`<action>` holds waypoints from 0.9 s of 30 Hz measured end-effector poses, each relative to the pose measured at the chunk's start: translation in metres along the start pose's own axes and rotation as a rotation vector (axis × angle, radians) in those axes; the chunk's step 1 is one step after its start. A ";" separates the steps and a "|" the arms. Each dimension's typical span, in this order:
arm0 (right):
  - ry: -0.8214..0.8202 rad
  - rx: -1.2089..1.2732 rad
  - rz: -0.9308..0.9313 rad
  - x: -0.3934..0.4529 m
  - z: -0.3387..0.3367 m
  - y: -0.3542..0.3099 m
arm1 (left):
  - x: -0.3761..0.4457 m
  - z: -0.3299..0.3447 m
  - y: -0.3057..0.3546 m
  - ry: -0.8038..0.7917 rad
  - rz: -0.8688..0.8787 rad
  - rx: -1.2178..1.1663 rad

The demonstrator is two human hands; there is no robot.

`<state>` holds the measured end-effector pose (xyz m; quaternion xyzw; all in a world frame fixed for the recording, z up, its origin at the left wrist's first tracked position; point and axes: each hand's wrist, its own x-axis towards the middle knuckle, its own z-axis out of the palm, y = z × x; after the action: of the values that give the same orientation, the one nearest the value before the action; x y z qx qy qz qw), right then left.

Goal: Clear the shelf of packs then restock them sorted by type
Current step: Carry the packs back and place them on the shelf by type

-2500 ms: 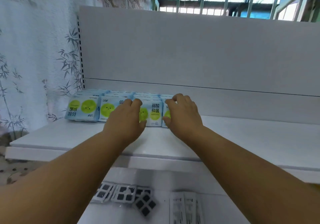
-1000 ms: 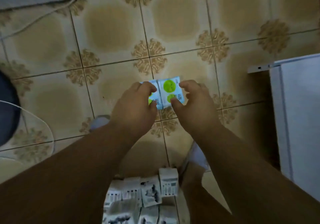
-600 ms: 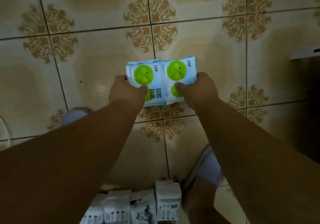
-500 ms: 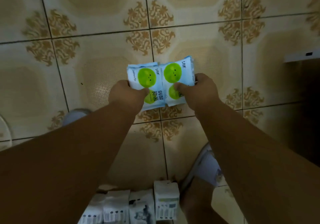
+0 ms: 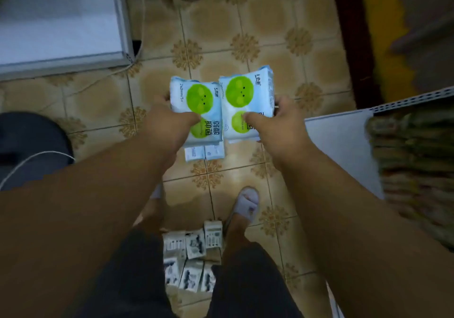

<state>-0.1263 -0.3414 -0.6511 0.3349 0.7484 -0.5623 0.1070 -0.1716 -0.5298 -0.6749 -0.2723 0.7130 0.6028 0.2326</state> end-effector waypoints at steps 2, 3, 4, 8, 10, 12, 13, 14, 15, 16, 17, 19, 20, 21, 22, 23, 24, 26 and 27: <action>0.027 0.008 -0.076 -0.037 -0.036 -0.060 | -0.043 -0.002 0.059 -0.030 0.070 -0.095; 0.048 0.020 -0.119 -0.054 -0.051 -0.086 | -0.061 -0.002 0.085 -0.051 0.113 -0.132; 0.076 0.035 -0.162 -0.069 -0.066 -0.110 | -0.076 -0.002 0.110 -0.074 0.146 -0.163; 0.191 0.064 -0.328 -0.129 -0.109 -0.191 | -0.122 -0.001 0.200 -0.231 0.267 -0.252; 0.283 0.124 -0.397 -0.160 -0.124 -0.221 | -0.139 0.001 0.241 -0.341 0.340 -0.229; 0.384 0.210 -0.441 -0.187 -0.132 -0.244 | -0.156 0.001 0.279 -0.417 0.414 -0.200; 0.444 0.252 -0.453 -0.200 -0.136 -0.252 | -0.164 0.000 0.294 -0.460 0.447 -0.201; 0.507 0.287 -0.462 -0.213 -0.139 -0.259 | -0.173 0.001 0.307 -0.510 0.475 -0.211; 0.570 0.311 -0.469 -0.225 -0.144 -0.265 | -0.183 0.002 0.317 -0.563 0.494 -0.218; 0.624 0.330 -0.483 -0.238 -0.150 -0.271 | -0.194 0.004 0.327 -0.617 0.502 -0.221; 0.671 0.350 -0.499 -0.251 -0.157 -0.277 | -0.206 0.008 0.336 -0.668 0.502 -0.225; 0.760 0.405 -0.532 -0.278 -0.176 -0.287 | -0.229 0.018 0.352 -0.754 0.492 -0.275; 0.810 0.442 -0.551 -0.293 -0.185 -0.293 | -0.242 0.024 0.359 -0.785 0.495 -0.303; 0.861 0.483 -0.575 -0.308 -0.196 -0.298 | -0.258 0.032 0.368 -0.809 0.514 -0.324; 0.914 0.514 -0.602 -0.323 -0.207 -0.301 | -0.275 0.040 0.375 -0.832 0.546 -0.338; 0.971 0.537 -0.627 -0.336 -0.218 -0.302 | -0.293 0.049 0.383 -0.854 0.574 -0.356; 1.027 0.550 -0.650 -0.350 -0.230 -0.304 | -0.311 0.058 0.389 -0.884 0.591 -0.381; 1.119 0.557 -0.682 -0.375 -0.256 -0.305 | -0.348 0.078 0.401 -0.957 0.579 -0.449; 1.151 0.546 -0.702 -0.387 -0.270 -0.305 | -0.366 0.088 0.406 -0.996 0.552 -0.481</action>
<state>0.0338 -0.2860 -0.1160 0.3326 0.5826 -0.4651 -0.5776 -0.1705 -0.3529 -0.1507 0.1918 0.4068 0.8394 0.3051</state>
